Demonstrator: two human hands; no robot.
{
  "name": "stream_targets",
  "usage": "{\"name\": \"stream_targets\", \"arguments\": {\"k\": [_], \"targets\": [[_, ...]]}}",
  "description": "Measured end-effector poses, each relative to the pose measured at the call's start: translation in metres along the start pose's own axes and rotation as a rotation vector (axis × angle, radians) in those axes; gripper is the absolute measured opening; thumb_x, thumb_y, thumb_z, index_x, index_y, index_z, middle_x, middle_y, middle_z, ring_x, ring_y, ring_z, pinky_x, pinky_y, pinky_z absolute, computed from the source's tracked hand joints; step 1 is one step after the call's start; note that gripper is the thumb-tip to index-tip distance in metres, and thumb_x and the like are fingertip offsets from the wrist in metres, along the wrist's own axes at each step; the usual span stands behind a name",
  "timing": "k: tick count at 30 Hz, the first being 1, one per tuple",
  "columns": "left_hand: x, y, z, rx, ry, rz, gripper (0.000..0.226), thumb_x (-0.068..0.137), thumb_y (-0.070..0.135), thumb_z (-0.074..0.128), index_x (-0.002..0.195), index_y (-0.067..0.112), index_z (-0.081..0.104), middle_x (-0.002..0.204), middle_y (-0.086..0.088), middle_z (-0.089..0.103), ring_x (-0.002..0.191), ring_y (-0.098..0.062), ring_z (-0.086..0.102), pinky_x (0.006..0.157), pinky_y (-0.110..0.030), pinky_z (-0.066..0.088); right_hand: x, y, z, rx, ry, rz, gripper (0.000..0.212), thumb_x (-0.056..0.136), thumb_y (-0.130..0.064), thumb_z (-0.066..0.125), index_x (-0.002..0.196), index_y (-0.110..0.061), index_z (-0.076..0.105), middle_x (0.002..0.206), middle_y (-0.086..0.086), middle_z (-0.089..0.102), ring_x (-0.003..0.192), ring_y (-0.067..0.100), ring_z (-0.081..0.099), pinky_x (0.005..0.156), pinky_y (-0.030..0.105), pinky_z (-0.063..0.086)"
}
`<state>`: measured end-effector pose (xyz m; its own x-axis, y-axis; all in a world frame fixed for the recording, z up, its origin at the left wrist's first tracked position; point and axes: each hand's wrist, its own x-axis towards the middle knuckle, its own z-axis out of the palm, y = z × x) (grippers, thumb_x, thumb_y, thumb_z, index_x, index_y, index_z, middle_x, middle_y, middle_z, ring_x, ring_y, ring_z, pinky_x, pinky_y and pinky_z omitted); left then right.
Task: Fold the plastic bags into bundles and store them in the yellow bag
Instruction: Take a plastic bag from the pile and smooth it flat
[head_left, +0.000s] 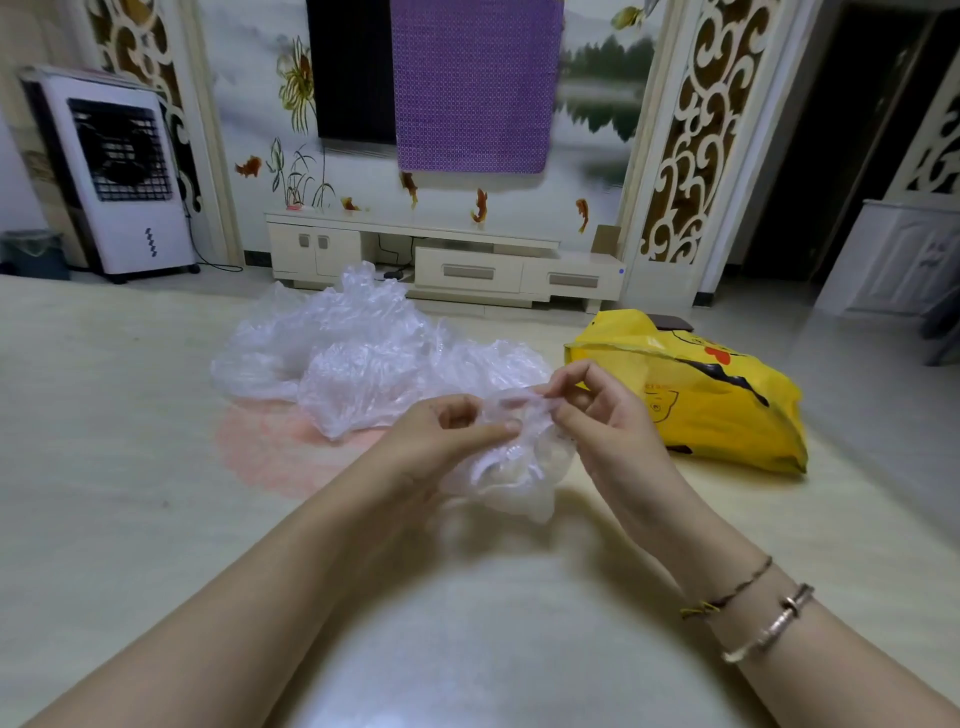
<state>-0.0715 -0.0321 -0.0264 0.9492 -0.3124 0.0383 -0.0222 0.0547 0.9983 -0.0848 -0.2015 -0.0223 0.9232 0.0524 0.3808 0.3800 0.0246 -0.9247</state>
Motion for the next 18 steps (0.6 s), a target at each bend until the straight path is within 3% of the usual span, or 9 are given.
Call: {"name": "stream_targets", "arguments": {"k": [2,4,7,8,10,12,15,18], "targets": [[0.001,0.0,-0.002,-0.053,0.052,0.058,0.038,0.074,0.014,0.079,0.101,-0.009,0.064,0.088,-0.02,0.068,0.083,-0.03,0.063,0.087,-0.047,0.051,0.0,0.0,0.002,-0.072,0.05,0.001,0.015,0.092,0.004,0.054,0.099,-0.009,0.05,0.101,0.008,0.066,0.094,0.015,0.062,0.081,0.025,0.048],[0.002,0.002,-0.003,-0.145,0.081,0.132,0.021,0.079,0.008,0.074,0.094,-0.004,0.065,0.085,-0.013,0.068,0.081,-0.026,0.066,0.079,-0.038,0.053,0.003,0.006,0.0,-0.19,0.122,0.079,0.028,0.088,-0.015,0.066,0.111,-0.014,0.05,0.109,-0.006,0.06,0.099,0.009,0.058,0.082,0.018,0.048],[0.002,0.006,-0.001,-0.261,0.088,0.224,0.019,0.077,0.009,0.07,0.093,0.001,0.062,0.087,-0.01,0.065,0.08,-0.022,0.066,0.071,-0.032,0.056,0.004,0.013,0.001,-0.156,0.087,0.364,0.062,0.071,-0.053,0.076,0.114,-0.013,0.056,0.122,0.007,0.062,0.106,0.021,0.063,0.089,0.035,0.052],[0.003,0.006,-0.001,-0.278,0.089,0.242,0.026,0.075,0.01,0.071,0.096,-0.002,0.06,0.09,-0.011,0.064,0.082,-0.022,0.065,0.072,-0.032,0.056,0.003,0.014,0.0,-0.074,0.061,0.431,0.061,0.075,-0.052,0.074,0.113,-0.007,0.059,0.12,0.015,0.065,0.102,0.027,0.066,0.086,0.038,0.053],[0.003,0.005,0.0,-0.245,0.119,0.278,0.037,0.073,0.012,0.075,0.099,-0.009,0.057,0.093,-0.012,0.062,0.084,-0.023,0.064,0.074,-0.035,0.054,0.001,0.01,0.0,0.072,0.069,0.463,0.043,0.091,-0.03,0.063,0.112,0.008,0.059,0.11,0.023,0.068,0.089,0.028,0.068,0.073,0.031,0.056],[0.004,0.001,-0.002,-0.055,0.228,0.338,0.037,0.078,0.015,0.078,0.09,-0.01,0.053,0.086,-0.011,0.06,0.078,-0.022,0.06,0.073,-0.032,0.049,0.001,0.007,-0.004,0.164,0.164,0.426,0.031,0.097,-0.016,0.054,0.11,0.012,0.056,0.109,0.026,0.067,0.087,0.028,0.067,0.068,0.029,0.055],[0.004,-0.003,-0.005,0.271,0.453,0.425,0.03,0.084,0.02,0.073,0.07,0.009,0.049,0.069,0.001,0.053,0.061,-0.016,0.048,0.062,-0.027,0.043,0.005,0.002,-0.011,0.25,0.352,0.355,0.014,0.1,-0.014,0.049,0.094,-0.003,0.055,0.105,0.023,0.066,0.085,0.028,0.066,0.067,0.031,0.054],[0.002,-0.003,-0.003,0.376,0.508,0.408,0.031,0.089,0.025,0.067,0.068,0.018,0.045,0.064,0.006,0.046,0.054,-0.012,0.042,0.047,-0.029,0.041,0.008,0.005,-0.017,0.168,0.492,0.348,0.01,0.099,-0.018,0.051,0.091,-0.012,0.053,0.09,0.01,0.066,0.07,0.018,0.063,0.056,0.027,0.053]]}}
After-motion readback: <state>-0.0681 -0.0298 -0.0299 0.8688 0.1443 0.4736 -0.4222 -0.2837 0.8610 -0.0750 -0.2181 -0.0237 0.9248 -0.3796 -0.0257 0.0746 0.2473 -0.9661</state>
